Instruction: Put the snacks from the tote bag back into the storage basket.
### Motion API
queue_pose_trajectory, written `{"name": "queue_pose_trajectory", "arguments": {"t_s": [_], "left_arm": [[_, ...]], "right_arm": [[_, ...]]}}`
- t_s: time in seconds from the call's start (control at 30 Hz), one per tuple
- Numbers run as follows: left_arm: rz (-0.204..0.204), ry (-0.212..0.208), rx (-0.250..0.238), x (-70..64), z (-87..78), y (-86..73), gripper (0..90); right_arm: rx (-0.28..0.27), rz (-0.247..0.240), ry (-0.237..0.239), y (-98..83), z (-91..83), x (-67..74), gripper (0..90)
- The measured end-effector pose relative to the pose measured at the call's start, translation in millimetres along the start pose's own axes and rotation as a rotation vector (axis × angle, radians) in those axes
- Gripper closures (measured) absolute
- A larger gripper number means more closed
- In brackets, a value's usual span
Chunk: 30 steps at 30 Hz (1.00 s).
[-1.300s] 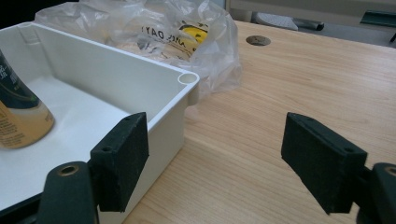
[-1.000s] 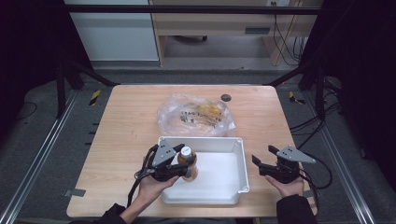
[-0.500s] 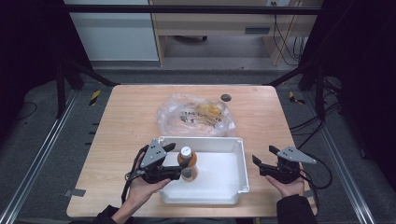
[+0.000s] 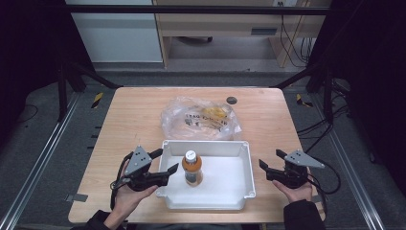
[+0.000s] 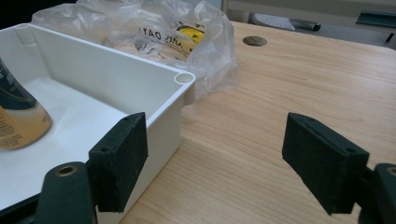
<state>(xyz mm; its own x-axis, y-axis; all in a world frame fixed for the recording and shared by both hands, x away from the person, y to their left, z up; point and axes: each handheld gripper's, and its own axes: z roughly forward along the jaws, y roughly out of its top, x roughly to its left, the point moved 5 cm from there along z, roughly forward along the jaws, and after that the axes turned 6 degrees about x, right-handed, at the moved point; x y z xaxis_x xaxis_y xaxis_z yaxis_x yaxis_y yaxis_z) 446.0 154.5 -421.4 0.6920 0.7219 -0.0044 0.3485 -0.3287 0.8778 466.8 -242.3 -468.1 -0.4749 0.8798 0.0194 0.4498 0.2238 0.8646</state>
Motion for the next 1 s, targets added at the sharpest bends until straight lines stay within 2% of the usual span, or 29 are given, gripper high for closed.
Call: {"name": "queue_pose_trajectory", "arguments": {"t_s": [0.27, 0.4, 0.6, 0.63, 0.73, 0.8, 1.0], "left_arm": [[-0.011, 0.061, 0.000, 20.0, -6.5, -11.4, 26.8], [-0.044, 0.114, 0.007, 39.0, -10.6, -21.6, 26.6], [-0.068, 0.158, 0.006, 54.4, -13.2, -28.6, 26.3], [-0.078, 0.174, 0.015, 61.2, -12.4, -32.6, 26.2], [-0.086, 0.189, 0.020, 65.9, -11.0, -35.7, 26.0], [-0.090, 0.209, 0.034, 74.0, -8.9, -41.1, 25.5], [-0.091, 0.228, 0.057, 84.3, -4.3, -49.7, 24.8]], "right_arm": [[-0.001, -0.001, -0.002, -0.4, -0.2, -0.5, 22.5], [-0.001, -0.001, -0.003, -0.5, 0.0, -0.6, 22.5], [0.000, 0.000, -0.004, -0.8, 0.4, -0.5, 22.5], [0.000, 0.000, -0.004, -0.9, 0.5, -0.6, 22.5], [0.000, 0.003, -0.004, -1.3, 0.7, -0.9, 22.2], [0.002, 0.003, -0.006, -1.8, 0.9, -1.3, 21.8], [0.014, 0.002, -0.015, -4.0, 2.3, -3.3, 21.1]]}}
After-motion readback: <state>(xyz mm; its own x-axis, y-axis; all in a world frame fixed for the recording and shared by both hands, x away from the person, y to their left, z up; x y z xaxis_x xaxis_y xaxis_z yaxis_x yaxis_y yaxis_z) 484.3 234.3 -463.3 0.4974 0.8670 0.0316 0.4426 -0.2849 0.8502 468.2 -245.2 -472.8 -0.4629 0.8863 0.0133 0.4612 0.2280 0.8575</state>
